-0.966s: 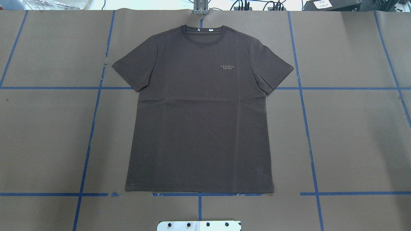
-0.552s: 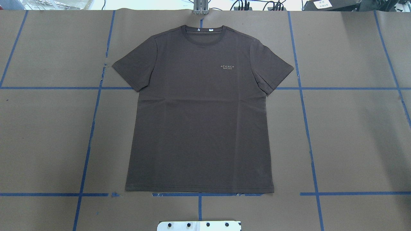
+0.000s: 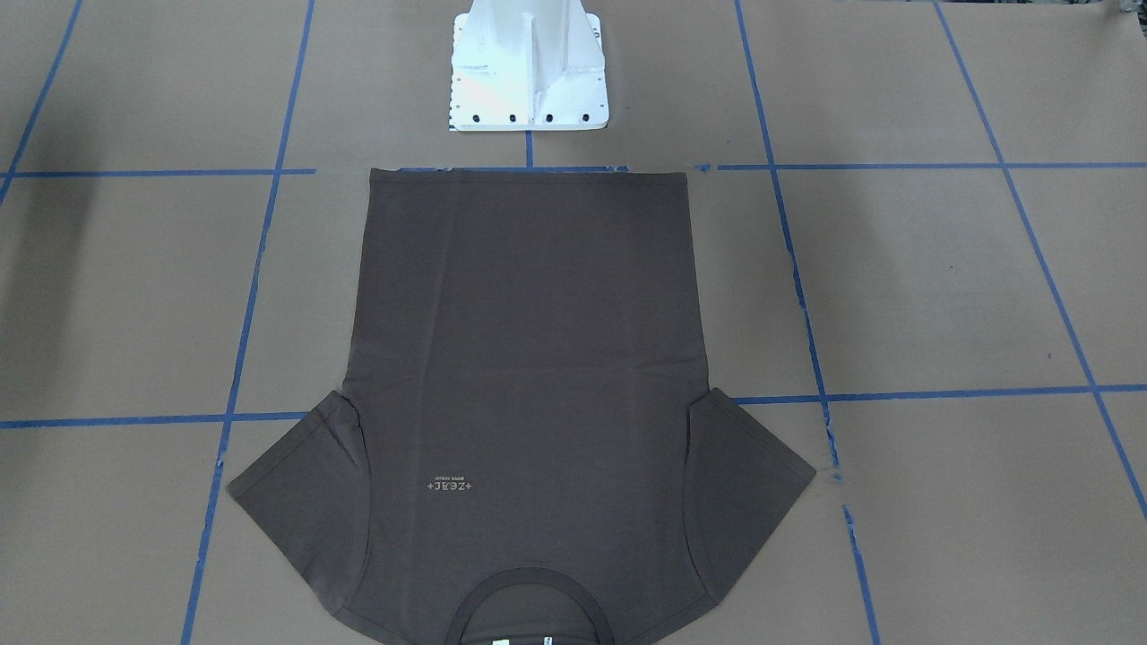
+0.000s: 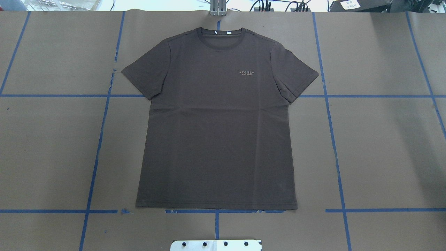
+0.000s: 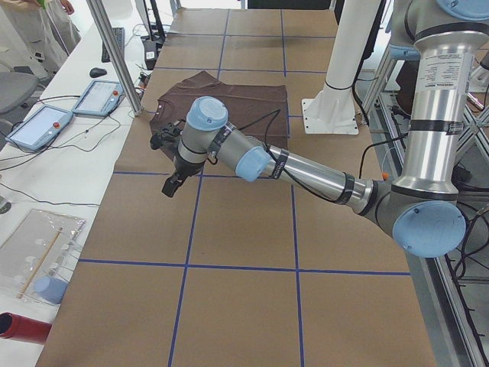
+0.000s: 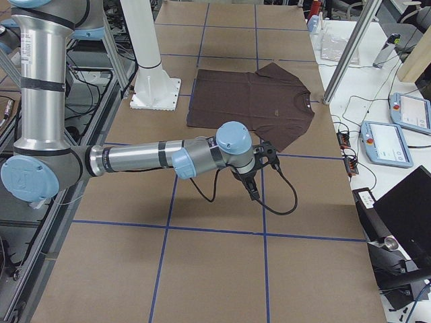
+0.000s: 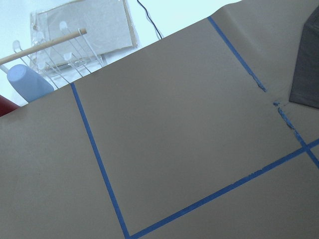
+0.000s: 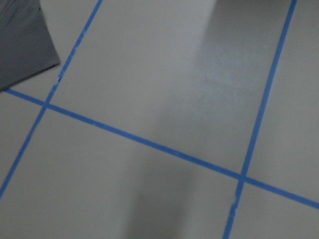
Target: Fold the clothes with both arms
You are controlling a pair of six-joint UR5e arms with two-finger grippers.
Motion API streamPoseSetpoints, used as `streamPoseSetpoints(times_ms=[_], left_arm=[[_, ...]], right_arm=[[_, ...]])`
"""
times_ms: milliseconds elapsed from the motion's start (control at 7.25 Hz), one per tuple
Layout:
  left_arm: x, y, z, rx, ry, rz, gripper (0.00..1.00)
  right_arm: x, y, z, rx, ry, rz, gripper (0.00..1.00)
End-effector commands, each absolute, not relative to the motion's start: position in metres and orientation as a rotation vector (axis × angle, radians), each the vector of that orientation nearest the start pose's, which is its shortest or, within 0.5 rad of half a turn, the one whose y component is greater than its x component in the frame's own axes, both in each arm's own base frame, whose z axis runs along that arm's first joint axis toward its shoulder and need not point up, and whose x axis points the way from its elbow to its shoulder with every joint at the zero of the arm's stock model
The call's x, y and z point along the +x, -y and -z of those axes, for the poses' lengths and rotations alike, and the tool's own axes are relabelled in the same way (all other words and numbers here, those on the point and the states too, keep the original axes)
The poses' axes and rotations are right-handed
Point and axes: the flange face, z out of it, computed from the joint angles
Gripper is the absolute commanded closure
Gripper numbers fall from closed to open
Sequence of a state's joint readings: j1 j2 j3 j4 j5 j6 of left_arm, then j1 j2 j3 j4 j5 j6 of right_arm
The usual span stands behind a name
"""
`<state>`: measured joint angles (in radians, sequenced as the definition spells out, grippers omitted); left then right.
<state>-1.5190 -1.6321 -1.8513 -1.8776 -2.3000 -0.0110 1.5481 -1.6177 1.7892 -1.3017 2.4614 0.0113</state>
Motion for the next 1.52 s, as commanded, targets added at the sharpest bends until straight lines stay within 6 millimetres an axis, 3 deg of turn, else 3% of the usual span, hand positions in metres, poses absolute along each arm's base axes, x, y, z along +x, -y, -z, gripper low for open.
streamPoseSetpoints(times_ms=[0,276,414,690,828,1104,1380], left_arm=[[-0.040,0.523,-0.446,0.617,-0.724,-0.278,0.00],[-0.040,0.522,-0.447,0.625,-0.724,-0.280,0.00],[-0.040,0.521,-0.446,0.628,-0.726,-0.280,0.00],[-0.040,0.520,-0.448,0.625,-0.726,-0.280,0.00],[-0.040,0.520,-0.448,0.627,-0.726,-0.281,0.00],[-0.040,0.520,-0.448,0.625,-0.726,-0.280,0.00],[-0.040,0.520,-0.448,0.625,-0.726,-0.280,0.00]], right_arm=[[-0.019,0.551,-0.471,0.363,0.904,0.110,0.00],[-0.094,0.589,-0.425,0.346,0.935,0.047,0.02],[-0.140,0.602,-0.421,0.379,0.956,-0.029,0.05],[-0.264,0.626,-0.417,0.437,0.939,-0.157,0.20],[-0.306,0.629,-0.429,0.453,0.952,-0.192,0.28],[-0.350,0.618,-0.466,0.476,0.935,-0.199,0.31],[-0.370,0.612,-0.472,0.462,0.923,-0.197,0.36]])
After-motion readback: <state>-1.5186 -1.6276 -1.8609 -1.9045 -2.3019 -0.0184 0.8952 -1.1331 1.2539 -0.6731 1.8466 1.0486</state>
